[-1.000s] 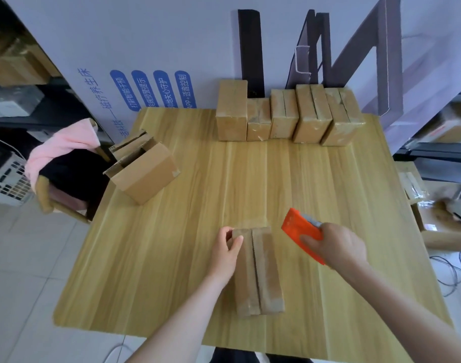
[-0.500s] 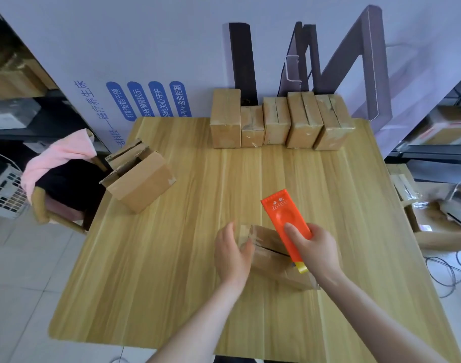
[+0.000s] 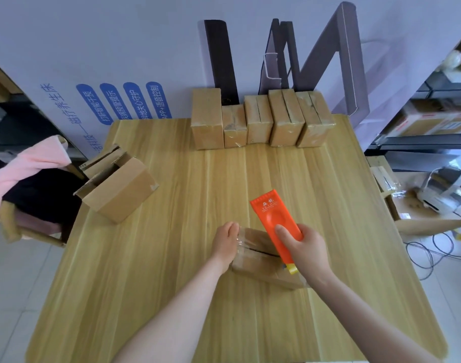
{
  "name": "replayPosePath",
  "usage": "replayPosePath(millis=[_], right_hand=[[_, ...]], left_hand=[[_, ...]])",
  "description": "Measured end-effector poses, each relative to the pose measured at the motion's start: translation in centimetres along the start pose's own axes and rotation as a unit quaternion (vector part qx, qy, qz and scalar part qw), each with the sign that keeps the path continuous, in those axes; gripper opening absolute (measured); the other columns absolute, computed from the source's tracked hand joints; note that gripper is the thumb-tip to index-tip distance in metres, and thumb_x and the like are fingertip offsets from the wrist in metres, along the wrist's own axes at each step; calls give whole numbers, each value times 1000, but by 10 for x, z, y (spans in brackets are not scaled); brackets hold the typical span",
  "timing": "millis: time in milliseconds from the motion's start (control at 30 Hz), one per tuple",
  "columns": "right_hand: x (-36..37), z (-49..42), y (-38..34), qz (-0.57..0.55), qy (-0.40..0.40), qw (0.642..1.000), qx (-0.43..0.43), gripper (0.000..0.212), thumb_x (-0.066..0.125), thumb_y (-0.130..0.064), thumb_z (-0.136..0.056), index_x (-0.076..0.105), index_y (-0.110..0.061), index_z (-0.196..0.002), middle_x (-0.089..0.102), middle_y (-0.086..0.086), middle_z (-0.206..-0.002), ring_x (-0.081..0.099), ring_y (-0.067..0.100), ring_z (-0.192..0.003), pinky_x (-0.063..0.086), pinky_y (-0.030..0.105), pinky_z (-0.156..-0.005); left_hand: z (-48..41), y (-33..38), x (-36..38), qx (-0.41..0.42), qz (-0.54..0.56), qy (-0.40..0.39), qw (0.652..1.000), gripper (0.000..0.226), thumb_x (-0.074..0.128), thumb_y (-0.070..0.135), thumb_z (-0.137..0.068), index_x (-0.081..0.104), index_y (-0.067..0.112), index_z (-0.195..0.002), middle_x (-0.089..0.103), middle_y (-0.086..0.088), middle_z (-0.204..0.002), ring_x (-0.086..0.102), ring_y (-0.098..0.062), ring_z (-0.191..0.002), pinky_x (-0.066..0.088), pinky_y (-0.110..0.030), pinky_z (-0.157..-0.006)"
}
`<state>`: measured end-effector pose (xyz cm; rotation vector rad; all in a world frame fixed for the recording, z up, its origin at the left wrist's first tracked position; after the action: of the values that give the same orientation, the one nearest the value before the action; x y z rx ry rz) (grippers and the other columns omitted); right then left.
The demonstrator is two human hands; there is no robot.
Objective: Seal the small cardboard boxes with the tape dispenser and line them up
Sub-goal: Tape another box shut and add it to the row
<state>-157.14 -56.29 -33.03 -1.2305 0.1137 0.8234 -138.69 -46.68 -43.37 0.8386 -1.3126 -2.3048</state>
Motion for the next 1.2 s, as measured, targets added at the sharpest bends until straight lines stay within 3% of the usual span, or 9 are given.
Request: replayPosePath(millis=[200,333,467,600,700,800,967,1067,1200], right_hand=[[2,-1,6,-40,1,999,27,34,67,-37,-84,63,-3,-78,68,20,-69,65,34,-51,54,44,-43],[4,0,8,-49,7,998,40,33,67,-33,-85,63,-1,-77,67,20,-66,64,33,-48,53,45,-41],[1,-1,8,-45,21,998,47,31,67,-30,-87,62,-2,-75,61,9,-56,59,15,-39,49,32,-38],[2,2,9,-60,29,996,51,27,67,-30,-87,64,-4,-78,65,15,-63,62,24,-45,53,42,-42],[0,4,7,-67,34,996,45,25,66,-28,-88,64,-6,-77,64,12,-61,60,20,-42,51,35,-39],[-2,8,2,-70,31,997,34,28,66,-27,-89,63,-2,-76,60,8,-57,56,9,-37,45,21,-36],[-33,18,4,-191,83,978,33,31,68,-31,-87,63,-7,-68,58,2,-49,57,16,-45,50,31,-44],[-63,24,2,-207,142,968,13,33,63,-30,-91,58,-11,-64,51,-10,-44,46,1,-39,39,19,-42],[-78,28,2,-196,137,971,-1,26,65,-30,-89,64,-15,-69,57,-7,-48,53,6,-46,42,22,-46]], left_hand=[[-3,-29,17,-81,113,-21,990,27,35,39,-97,49,20,-83,53,-5,-92,53,-19,-87,46,-37,-84],[0,-45,32,-179,190,-79,962,27,41,35,-96,60,19,-106,67,-10,-92,66,-23,-81,54,-31,-66],[-1,-55,38,-215,227,-93,945,34,48,37,-90,66,10,-98,67,-13,-90,66,-25,-80,54,-34,-69],[-3,-58,38,-210,262,-80,939,26,46,34,-98,61,16,-87,63,-14,-89,61,-25,-82,49,-37,-75],[-5,-55,33,-199,257,-71,943,27,44,28,-100,60,13,-85,65,-14,-86,63,-25,-81,51,-38,-74],[-9,-50,21,-155,192,-53,968,25,39,17,-100,61,8,-92,67,-14,-92,64,-23,-82,52,-31,-68],[-14,23,-23,79,-83,86,990,31,34,12,-101,62,11,-113,66,0,-113,59,-13,-108,42,-22,-86],[6,83,24,245,-210,-48,945,31,45,13,-96,60,17,-124,62,5,-124,52,-10,-118,39,-26,-99],[32,68,80,211,-352,-228,883,39,53,21,-90,55,29,-128,59,10,-128,54,-13,-118,45,-33,-97]])
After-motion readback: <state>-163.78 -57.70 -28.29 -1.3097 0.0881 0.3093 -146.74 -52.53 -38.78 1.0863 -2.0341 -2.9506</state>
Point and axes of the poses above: each hand's wrist, its own z-axis away from the middle knuckle, its own x-axis out of the palm, y = z × x, the point moved 10 cm from there along -z, towards the middle knuckle
